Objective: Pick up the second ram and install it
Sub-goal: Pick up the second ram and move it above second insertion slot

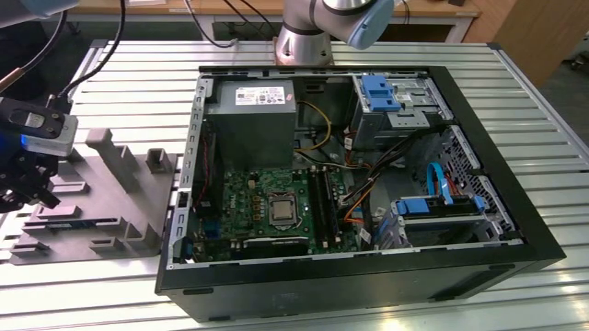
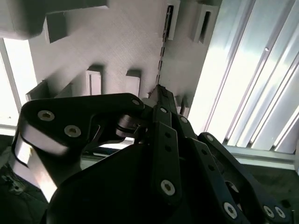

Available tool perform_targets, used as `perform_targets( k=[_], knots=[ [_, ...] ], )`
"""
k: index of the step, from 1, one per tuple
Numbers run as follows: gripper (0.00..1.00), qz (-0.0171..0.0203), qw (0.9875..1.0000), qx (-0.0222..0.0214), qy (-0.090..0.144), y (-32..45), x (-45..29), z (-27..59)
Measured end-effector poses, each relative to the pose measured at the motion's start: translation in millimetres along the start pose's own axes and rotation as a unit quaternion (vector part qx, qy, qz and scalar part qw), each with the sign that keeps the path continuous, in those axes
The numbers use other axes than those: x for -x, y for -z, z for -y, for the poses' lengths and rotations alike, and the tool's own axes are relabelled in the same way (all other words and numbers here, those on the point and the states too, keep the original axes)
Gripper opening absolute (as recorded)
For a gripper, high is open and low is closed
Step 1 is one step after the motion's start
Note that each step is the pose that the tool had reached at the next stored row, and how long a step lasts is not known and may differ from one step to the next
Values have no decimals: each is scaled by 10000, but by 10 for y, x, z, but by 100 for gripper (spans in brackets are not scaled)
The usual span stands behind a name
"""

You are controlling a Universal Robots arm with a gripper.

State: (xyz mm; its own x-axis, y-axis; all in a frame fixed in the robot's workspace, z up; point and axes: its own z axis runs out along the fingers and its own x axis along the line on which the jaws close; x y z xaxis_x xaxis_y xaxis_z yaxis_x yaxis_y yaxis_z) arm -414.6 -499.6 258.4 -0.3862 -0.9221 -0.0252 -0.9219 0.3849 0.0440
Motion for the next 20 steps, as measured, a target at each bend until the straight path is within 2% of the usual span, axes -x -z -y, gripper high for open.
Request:
perform_targets(
  k=[3, 6, 9, 13, 14, 18, 20],
  knots=[
    [11, -12, 9996, 7, 277, -4, 0, 0],
    [11, -24, 9985, 14, 546, -8, 0, 0],
    [11, -36, 9966, 21, 821, -12, 0, 1],
    [11, -52, 9932, 29, 1160, -19, -1, 1],
    [11, -52, 9927, 23, 1205, -21, -1, 1],
    [11, -12, 9913, -129, 1310, -31, -1, 1],
    [11, 1, 9908, -182, 1344, -35, -1, 2]
  ],
)
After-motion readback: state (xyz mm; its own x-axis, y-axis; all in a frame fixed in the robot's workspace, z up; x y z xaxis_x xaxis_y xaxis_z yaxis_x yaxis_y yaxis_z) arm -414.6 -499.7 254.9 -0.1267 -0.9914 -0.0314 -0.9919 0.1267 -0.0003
